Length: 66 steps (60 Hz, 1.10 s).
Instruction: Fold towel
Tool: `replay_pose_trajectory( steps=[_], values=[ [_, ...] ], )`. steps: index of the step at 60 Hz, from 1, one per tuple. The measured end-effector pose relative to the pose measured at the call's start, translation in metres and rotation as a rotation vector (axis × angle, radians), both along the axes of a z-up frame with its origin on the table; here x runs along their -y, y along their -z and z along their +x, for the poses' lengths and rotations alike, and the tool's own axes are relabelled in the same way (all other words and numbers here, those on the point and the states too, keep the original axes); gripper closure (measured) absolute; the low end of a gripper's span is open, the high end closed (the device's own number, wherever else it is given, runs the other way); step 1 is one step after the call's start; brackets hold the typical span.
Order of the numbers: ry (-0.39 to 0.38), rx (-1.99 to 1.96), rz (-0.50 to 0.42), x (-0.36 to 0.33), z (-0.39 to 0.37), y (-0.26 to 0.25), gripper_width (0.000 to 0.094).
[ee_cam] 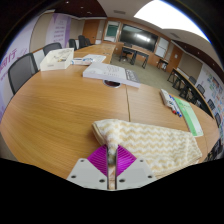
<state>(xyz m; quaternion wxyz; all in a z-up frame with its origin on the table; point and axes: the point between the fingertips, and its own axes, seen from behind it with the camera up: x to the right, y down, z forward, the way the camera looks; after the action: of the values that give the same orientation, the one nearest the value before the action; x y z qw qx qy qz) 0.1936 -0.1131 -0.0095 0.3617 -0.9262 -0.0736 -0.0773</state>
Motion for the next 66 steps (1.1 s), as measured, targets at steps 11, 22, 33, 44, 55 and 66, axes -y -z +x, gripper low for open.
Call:
replay_pose_trajectory(
  steps=[11,22,33,44,55,66],
  values=[
    [-0.027,-0.060,-0.050,0.003,-0.009,-0.007,0.0892],
    [-0.096,-0.429,0.008,0.012,-0.062,-0.097,0.0891],
    [-0.058,-0.602,0.117,0.002,-0.001,-0.168,0.0892],
    [0.050,-0.545,0.059,-0.008,0.098,-0.108,0.0892],
    [0.075,-0.429,0.042,-0.013,0.152,-0.067,0.0789],
    [0.075,-0.300,0.080,-0.010,0.192,-0.068,0.0260]
  ],
)
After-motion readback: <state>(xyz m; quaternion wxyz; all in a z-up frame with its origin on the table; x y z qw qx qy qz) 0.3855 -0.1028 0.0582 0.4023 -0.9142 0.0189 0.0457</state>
